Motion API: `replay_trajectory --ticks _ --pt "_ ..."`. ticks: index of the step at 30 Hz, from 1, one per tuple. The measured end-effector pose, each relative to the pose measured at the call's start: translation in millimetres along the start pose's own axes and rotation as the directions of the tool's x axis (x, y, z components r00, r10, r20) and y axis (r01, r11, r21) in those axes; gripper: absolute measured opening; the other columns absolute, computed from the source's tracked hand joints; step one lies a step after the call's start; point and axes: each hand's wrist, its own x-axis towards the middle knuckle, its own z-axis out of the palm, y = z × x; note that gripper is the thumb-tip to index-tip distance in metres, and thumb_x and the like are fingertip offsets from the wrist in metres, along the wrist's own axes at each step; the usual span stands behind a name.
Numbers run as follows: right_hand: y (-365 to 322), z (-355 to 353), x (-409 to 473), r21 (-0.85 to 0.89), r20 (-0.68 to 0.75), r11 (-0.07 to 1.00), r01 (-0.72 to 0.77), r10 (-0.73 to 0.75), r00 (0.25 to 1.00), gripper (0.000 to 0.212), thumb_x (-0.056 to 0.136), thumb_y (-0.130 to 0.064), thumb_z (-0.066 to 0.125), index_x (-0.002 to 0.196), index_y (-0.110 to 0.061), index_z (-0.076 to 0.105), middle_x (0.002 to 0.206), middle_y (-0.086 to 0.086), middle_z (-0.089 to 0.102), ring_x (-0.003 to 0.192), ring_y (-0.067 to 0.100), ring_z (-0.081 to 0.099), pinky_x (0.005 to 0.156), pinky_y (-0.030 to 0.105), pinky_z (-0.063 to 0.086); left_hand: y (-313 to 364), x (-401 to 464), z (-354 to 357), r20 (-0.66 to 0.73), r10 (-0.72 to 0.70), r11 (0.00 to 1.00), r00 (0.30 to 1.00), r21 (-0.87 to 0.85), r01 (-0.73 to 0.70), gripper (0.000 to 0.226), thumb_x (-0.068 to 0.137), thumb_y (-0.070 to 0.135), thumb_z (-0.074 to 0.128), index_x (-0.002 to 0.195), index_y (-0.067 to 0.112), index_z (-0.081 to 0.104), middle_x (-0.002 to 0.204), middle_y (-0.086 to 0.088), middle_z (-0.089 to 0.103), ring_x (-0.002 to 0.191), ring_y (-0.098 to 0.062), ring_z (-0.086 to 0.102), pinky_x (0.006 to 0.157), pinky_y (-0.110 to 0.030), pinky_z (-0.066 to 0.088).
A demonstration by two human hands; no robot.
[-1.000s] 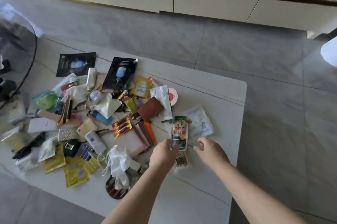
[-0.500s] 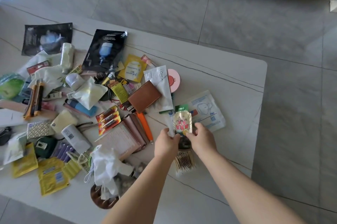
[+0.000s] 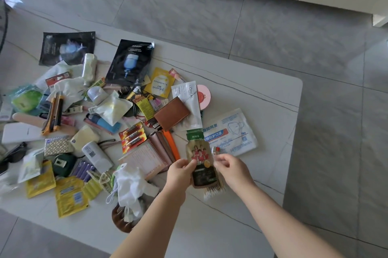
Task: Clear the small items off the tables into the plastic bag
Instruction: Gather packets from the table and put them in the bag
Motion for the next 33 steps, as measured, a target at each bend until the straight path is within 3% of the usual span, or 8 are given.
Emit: replay_trajectory --ticks 4,9,16,20,23,26,30,33 --pt "14.9 20.1 -6.3 -0.295 -0.093 0.953 -0.066 0.041 0.995 0.031 0.088 -0.03 0.061 0.114 -0.014 0.054 0.117 0.004 0.057 0.107 0.021 0.055 0.085 0.031 0.047 -19.6 -0.5 -14.2 -0.107 0.052 0.984 0.993 0.176 -0.032 0.01 0.094 0.018 0.055 0.093 0.009 0.06 0.098 -0.013 0.067 0.093 -0.029 0.064 0.087 -0.043 0.052" --pt "26.4 51.4 -8.7 -0.35 -0.204 0.922 -0.167 0.1 0.974 0.047 0.079 -0.039 0.07 0.111 -0.015 0.044 0.12 0.004 0.052 0.111 0.024 0.054 0.084 0.034 0.045 -42.3 4.2 -24.1 -0.123 0.046 0.99 0.991 0.139 -0.029 0.003 0.093 0.011 0.055 0.093 0.013 0.056 0.102 -0.012 0.065 0.098 -0.03 0.063 0.09 -0.047 0.053" --pt "34.3 43.9 1.3 -0.211 -0.124 0.956 -0.204 0.18 0.976 0.047 0.078 -0.03 0.071 0.117 -0.012 0.053 0.119 0.009 0.059 0.111 0.027 0.056 0.088 0.03 0.045 -44.4 1.2 -21.2 -0.138 0.051 0.99 0.989 0.14 -0.032 0.007 0.093 0.011 0.054 0.1 0.014 0.054 0.1 -0.009 0.063 0.099 -0.03 0.062 0.09 -0.052 0.051" --pt "35.7 25.9 -2.0 -0.118 -0.114 0.949 -0.293 0.28 0.953 0.036 0.079 -0.018 0.064 0.111 -0.008 0.052 0.114 0.012 0.061 0.103 0.027 0.059 0.07 0.023 0.04 -39.5 -4.4 -19.4 -0.141 0.033 0.993 0.99 0.117 -0.016 0.008 0.094 0.011 0.053 0.101 0.015 0.053 0.095 -0.005 0.061 0.099 -0.029 0.061 0.091 -0.05 0.052" --pt "37.3 9.4 -13.0 -0.051 -0.14 0.943 -0.33 0.32 0.937 0.031 0.082 -0.017 0.058 0.111 -0.012 0.05 0.111 0.01 0.062 0.096 0.027 0.058 0.068 0.023 0.036 -36.6 -10.0 -19.1 -0.142 0.02 0.995 0.99 0.095 -0.007 0.008 0.094 0.01 0.053 0.1 0.015 0.052 0.096 -0.006 0.061 0.1 -0.031 0.061 0.092 -0.051 0.051" --pt "32.8 -4.0 -22.3 0.022 -0.21 0.959 -0.282 0.28 0.937 0.024 0.081 -0.02 0.057 0.103 -0.013 0.054 0.108 0.011 0.06 0.091 0.027 0.054 0.069 0.027 0.038 -33.4 -17.2 -22.6 -0.15 0.004 0.997 0.989 0.075 0.007 0.008 0.094 0.01 0.052 0.101 0.015 0.051 0.103 -0.01 0.061 0.101 -0.032 0.061 0.092 -0.052 0.051" --pt "11.3 2.1 -12.7 0.105 -0.082 0.984 -0.146 0.155 0.984 0.017 0.08 -0.021 0.062 0.092 -0.012 0.056 0.104 0.013 0.061 0.08 0.021 0.056 0.057 0.024 0.039 -32.3 -17.2 -31.1 -0.152 -0.006 0.999 0.988 0.035 0.011 0.009 0.094 0.01 0.052 0.1 0.017 0.051 0.104 -0.011 0.062 0.101 -0.032 0.061 0.092 -0.052 0.05" --pt "-7.7 25.0 6.5 0.078 -0.073 0.993 -0.086 0.091 0.993 0.029 0.083 -0.026 0.066 0.108 -0.013 0.059 0.112 0.009 0.057 0.092 0.019 0.059 0.07 0.026 0.049 -35.6 -8.3 -38.3 -0.152 -0.016 1.0 0.988 0.01 0.018 0.011 0.095 0.011 0.052 0.105 0.015 0.053 0.103 -0.009 0.063 0.101 -0.03 0.061 0.091 -0.052 0.051"
